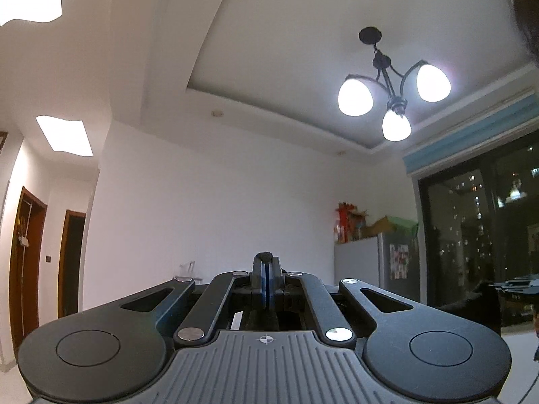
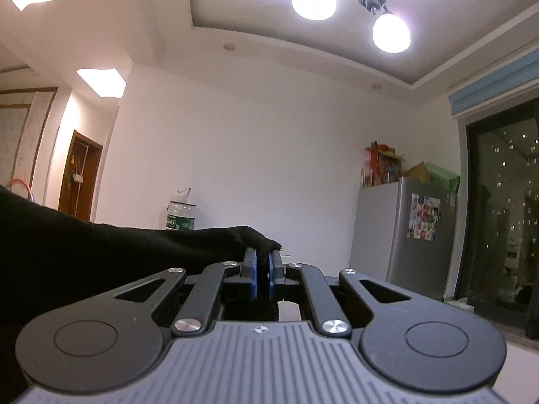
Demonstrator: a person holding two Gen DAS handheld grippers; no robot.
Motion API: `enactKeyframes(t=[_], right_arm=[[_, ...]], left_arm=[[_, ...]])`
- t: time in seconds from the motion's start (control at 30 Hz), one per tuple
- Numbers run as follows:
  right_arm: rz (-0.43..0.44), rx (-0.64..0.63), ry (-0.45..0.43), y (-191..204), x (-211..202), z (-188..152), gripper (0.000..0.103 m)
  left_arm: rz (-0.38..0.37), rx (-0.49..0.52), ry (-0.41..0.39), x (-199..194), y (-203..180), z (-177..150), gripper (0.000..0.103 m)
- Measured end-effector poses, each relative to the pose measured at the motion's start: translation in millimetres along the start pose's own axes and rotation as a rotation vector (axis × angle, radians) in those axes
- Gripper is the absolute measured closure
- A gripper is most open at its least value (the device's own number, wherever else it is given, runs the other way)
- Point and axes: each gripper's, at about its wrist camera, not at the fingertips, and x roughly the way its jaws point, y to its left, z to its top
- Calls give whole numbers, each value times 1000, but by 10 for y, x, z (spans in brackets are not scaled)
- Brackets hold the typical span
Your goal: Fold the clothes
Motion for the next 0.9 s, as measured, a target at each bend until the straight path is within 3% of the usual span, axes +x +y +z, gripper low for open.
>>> enactKeyframes(t=[0.1,0.33,0.53,0.9], right_arm=[[3,-3,-15,-86,-83,83,96],[-22,-12,-24,-122,229,98,96],[-48,-7,-51,-167,369,171,96],[-72,-48,-99,-388,-6,521,96]], left_arm=[[0,-8,-7,53,-20,14,99],[-13,-16,-7,224,-8,17,99],[-58,28,-61,310,-39,222,99],[-100,42,-149,211,-346,503,99]])
